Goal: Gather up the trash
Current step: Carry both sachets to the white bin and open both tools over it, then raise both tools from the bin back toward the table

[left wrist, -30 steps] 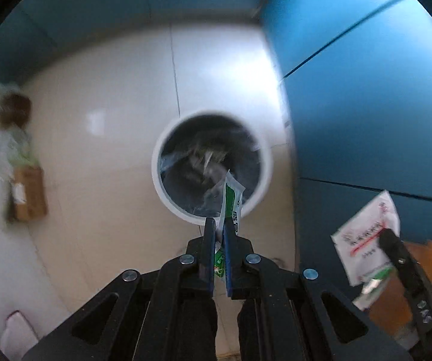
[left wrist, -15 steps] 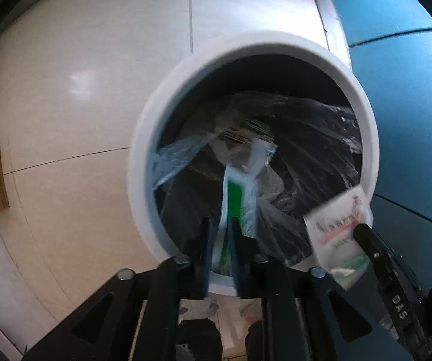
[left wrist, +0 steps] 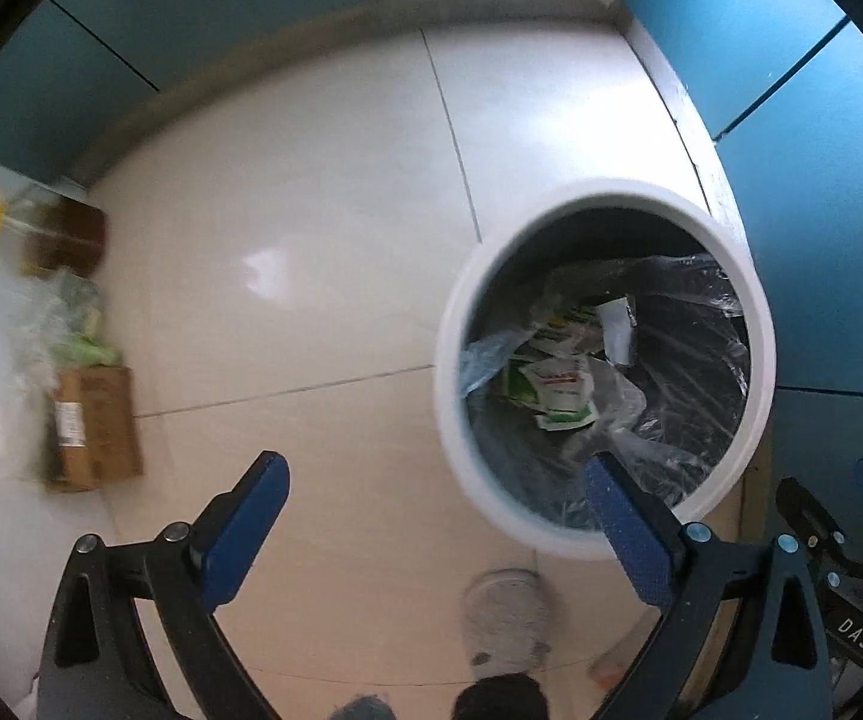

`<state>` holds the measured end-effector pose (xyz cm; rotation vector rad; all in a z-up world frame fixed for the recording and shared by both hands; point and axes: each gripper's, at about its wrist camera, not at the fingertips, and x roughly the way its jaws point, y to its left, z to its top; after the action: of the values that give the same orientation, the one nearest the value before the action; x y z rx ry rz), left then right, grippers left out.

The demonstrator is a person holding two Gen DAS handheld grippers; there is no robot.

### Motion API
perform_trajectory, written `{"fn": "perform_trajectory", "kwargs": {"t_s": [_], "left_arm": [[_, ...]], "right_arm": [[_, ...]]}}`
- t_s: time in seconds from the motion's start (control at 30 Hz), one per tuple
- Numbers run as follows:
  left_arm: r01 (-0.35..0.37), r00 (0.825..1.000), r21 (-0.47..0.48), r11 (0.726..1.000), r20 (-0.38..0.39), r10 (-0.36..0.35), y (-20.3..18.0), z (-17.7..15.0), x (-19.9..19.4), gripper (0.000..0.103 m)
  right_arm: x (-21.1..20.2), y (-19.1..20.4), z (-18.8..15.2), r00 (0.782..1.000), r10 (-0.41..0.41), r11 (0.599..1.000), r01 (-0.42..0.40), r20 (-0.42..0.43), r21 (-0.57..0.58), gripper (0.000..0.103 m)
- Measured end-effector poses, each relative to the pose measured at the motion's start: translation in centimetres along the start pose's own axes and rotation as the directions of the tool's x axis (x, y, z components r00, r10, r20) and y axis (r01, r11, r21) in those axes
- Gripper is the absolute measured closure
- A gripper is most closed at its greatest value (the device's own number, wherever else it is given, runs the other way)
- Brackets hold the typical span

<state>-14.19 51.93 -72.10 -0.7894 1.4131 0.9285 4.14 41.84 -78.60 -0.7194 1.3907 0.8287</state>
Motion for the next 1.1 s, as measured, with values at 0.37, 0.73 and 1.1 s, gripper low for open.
{"fn": "perform_trajectory", "kwargs": {"t_s": [0.37, 0.73, 1.1], "left_arm": [[-0.001, 0.997, -0.049, 0.999, 0.082, 0.006, 0.6, -3.5, -17.0, 0.003], [0.043, 0.984, -0.039, 0.998, 0.176, -0.035, 0.4, -7.8, -35.5, 0.003], [-0.005, 0.966, -0.022, 1.0, 0.257, 0.01, -1.2, -10.7, -46.3, 0.003]], "right_arm": [[-17.6, 0.9, -2.0, 0.998, 0.013, 0.999, -0.011, 0.056, -0.036, 0.0], [-38.9, 0.2, -4.9, 0.986, 0.058, 0.996, -0.046, 0.157, -0.076, 0.0], [-52.3, -2.5, -7.7, 0.951, 0.189, 0.982, -0.182, 0.247, -0.049, 0.0]]}}
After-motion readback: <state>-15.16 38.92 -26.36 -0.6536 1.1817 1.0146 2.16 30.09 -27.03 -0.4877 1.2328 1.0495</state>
